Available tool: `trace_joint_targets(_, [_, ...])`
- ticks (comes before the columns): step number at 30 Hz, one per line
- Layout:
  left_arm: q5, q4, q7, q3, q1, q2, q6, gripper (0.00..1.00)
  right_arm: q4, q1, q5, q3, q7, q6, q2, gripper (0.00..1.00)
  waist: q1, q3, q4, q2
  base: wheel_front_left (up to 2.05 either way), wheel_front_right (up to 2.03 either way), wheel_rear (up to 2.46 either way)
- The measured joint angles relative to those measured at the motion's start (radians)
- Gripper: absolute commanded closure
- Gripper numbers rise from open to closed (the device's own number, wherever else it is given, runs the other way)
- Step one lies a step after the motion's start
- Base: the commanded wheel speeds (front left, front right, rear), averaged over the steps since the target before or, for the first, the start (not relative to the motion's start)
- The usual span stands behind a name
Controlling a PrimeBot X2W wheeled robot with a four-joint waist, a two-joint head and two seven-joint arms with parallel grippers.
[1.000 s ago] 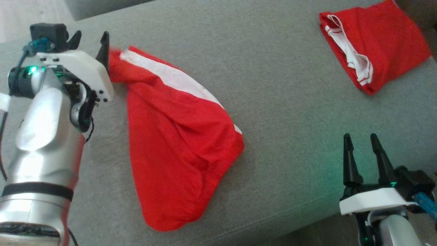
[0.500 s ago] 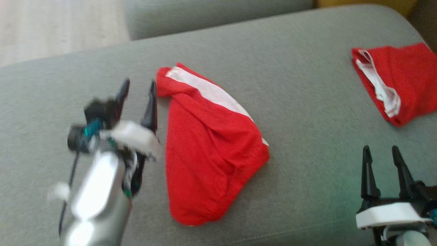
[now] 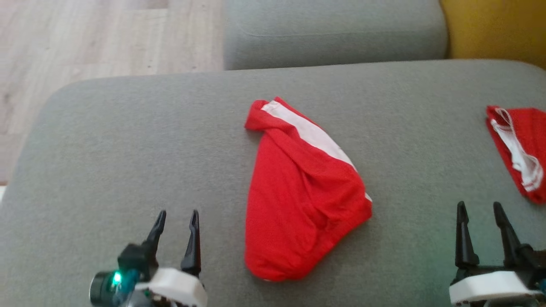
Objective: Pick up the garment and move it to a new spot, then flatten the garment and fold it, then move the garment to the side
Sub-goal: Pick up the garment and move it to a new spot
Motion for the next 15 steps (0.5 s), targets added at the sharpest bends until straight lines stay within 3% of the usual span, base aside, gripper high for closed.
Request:
trace_joint_targets(8, [0.058,-0.101,0.0,0.055,0.124,-0.004,0.006,0.0,0.022,0.038,0.0,0.018,0.0,0.0,0.001,0.0,0.0,-0.014,0.048,0.0,0.0,0.0,0.0])
trace_joint_targets(15, [0.091,-0.112,0.0,0.092,0.132,-0.027,-0.028,0.0,0.035,0.038,-0.002,0.034,0.0,0.0,0.001,0.0,0.0,-0.013,0.053,0.0,0.0,0.0,0.0])
